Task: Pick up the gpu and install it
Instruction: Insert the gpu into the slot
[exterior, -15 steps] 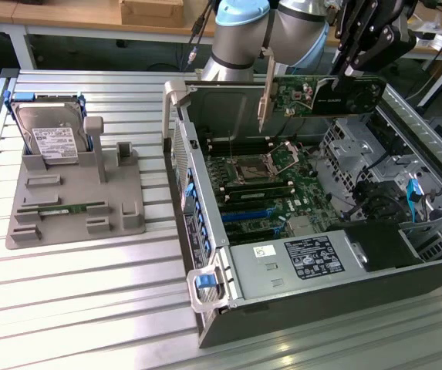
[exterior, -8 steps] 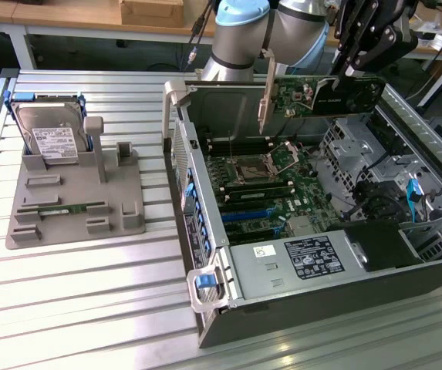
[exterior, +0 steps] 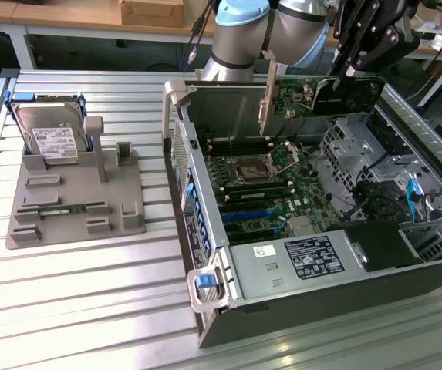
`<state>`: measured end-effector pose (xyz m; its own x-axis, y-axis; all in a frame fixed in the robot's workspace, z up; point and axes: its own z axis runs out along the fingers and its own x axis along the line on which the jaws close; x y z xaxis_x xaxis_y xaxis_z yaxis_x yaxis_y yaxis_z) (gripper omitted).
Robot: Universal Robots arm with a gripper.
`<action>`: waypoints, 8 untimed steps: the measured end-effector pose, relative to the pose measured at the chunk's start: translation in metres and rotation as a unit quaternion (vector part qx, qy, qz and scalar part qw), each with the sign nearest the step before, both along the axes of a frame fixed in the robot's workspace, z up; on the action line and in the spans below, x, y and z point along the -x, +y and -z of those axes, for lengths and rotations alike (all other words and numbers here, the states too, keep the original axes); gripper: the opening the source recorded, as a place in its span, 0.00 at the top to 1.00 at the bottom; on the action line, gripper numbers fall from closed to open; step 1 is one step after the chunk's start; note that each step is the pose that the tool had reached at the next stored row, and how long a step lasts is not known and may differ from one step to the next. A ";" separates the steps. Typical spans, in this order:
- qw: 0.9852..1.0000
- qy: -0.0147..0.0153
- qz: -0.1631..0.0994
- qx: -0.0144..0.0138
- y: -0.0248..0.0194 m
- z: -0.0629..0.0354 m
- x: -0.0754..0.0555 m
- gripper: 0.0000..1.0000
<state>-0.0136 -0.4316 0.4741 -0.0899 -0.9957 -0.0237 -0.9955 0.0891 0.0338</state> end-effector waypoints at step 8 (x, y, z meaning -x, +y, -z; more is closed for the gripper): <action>1.000 0.000 -0.027 0.000 0.0000 0.0000 0.000 0.73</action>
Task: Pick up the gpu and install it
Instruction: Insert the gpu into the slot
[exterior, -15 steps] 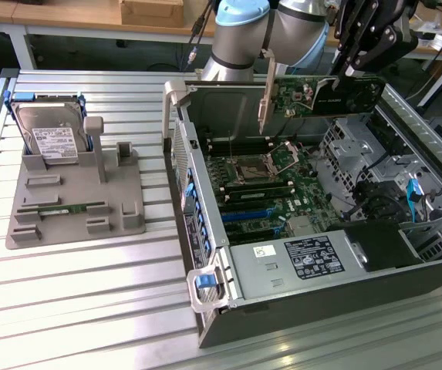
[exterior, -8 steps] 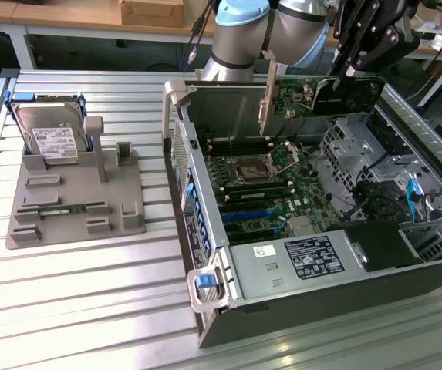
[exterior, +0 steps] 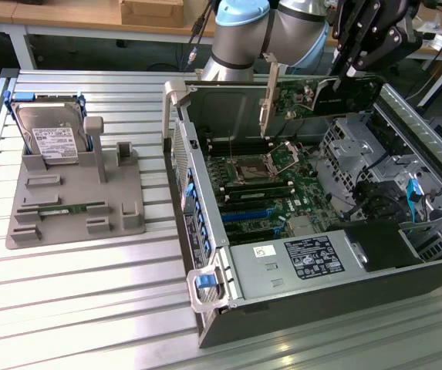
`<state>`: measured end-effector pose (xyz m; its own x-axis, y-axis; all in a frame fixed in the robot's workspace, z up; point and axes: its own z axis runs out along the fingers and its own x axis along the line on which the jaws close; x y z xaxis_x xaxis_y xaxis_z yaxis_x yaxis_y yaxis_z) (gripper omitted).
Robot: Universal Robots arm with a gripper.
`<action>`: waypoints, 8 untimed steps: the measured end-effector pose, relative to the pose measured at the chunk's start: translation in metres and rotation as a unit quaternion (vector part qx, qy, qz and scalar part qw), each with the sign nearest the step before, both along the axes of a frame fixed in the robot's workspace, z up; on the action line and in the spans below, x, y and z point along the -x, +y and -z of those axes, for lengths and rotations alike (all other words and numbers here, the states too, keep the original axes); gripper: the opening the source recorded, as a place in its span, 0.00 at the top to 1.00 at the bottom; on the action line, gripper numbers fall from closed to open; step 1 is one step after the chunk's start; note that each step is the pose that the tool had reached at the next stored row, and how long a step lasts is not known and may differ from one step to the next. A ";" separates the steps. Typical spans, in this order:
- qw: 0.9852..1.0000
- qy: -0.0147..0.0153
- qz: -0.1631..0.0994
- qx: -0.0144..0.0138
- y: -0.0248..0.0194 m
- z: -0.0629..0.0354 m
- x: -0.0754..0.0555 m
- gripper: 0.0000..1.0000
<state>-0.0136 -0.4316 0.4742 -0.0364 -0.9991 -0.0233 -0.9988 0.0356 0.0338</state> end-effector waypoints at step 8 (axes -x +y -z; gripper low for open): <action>1.000 0.000 -0.025 0.000 0.0000 0.0000 0.000 0.73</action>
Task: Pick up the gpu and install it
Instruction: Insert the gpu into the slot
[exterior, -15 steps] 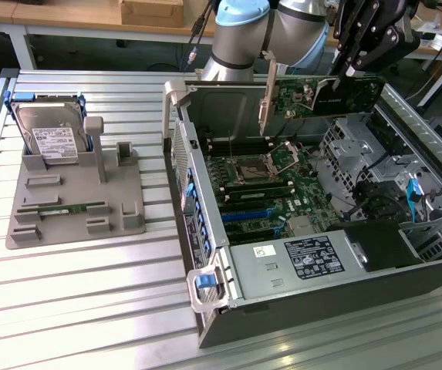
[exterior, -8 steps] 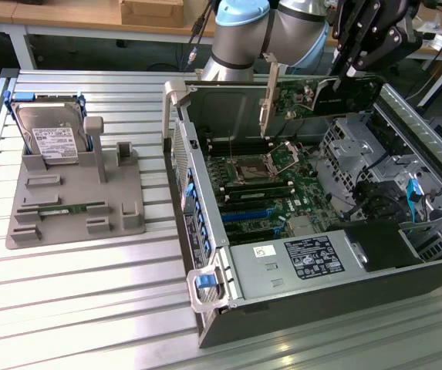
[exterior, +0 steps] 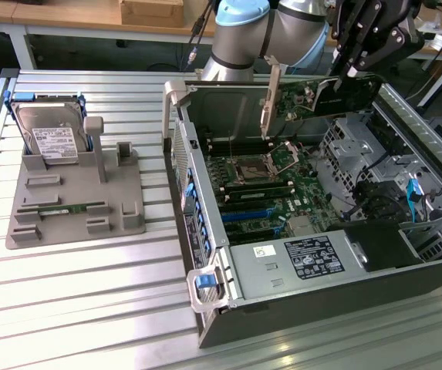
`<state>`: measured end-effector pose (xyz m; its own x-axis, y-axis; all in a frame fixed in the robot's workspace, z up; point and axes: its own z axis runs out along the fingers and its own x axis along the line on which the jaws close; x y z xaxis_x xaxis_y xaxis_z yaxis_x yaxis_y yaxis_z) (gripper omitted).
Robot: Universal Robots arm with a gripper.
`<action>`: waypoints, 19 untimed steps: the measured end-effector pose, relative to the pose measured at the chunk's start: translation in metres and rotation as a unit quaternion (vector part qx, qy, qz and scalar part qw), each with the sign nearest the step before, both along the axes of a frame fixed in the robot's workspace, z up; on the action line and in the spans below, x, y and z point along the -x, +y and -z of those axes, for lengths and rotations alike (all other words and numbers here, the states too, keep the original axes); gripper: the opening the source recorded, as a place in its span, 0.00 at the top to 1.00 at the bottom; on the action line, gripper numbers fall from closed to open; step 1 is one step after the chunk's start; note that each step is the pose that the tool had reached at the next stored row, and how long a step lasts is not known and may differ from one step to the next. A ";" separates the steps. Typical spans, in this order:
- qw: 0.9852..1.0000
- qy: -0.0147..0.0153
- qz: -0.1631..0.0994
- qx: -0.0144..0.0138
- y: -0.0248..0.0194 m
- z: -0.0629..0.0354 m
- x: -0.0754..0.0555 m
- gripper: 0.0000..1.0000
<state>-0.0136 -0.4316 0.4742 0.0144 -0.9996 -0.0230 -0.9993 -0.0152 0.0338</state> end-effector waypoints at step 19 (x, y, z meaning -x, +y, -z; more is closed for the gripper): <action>0.998 0.000 -0.061 0.001 0.0000 0.0000 0.000 0.73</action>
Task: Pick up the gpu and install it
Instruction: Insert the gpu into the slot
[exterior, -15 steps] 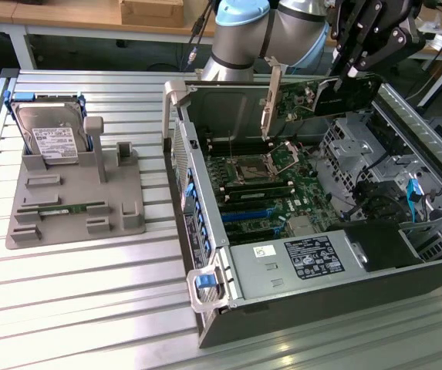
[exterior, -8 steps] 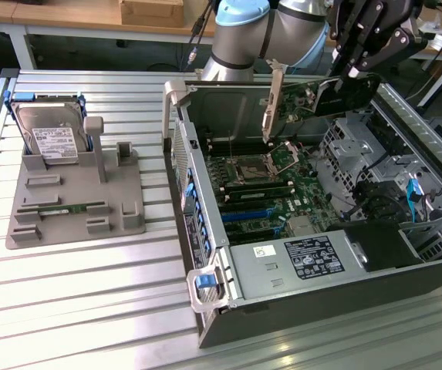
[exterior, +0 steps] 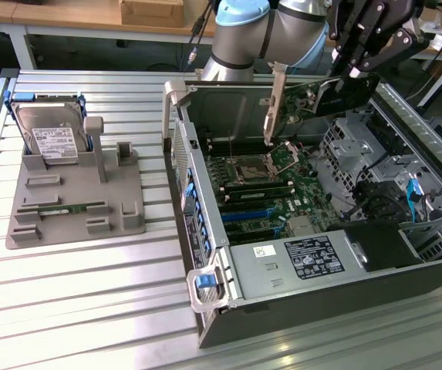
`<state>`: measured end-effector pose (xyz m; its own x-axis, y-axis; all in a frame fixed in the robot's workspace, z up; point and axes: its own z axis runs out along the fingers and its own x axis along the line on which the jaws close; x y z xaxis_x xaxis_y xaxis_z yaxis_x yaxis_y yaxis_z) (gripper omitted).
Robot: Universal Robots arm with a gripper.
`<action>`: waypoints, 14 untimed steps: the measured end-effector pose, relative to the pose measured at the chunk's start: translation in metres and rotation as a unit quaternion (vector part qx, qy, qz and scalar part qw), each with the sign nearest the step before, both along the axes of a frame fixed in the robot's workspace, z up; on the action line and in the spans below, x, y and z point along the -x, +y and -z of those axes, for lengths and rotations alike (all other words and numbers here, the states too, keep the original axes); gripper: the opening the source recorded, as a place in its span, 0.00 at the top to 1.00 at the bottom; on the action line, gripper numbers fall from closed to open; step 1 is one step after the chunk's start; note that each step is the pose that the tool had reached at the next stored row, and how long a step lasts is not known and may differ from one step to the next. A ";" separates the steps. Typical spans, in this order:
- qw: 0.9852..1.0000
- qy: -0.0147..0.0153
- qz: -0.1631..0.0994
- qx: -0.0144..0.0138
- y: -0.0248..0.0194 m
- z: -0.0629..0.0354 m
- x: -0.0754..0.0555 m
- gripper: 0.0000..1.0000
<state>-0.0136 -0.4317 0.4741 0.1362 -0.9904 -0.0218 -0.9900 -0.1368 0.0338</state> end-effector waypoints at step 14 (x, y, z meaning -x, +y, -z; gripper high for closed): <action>0.995 0.000 0.101 0.000 0.0000 0.0019 0.000 0.73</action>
<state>-0.0136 -0.4316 0.4722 -0.0651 -0.9976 -0.0217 -0.9974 0.0643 0.0339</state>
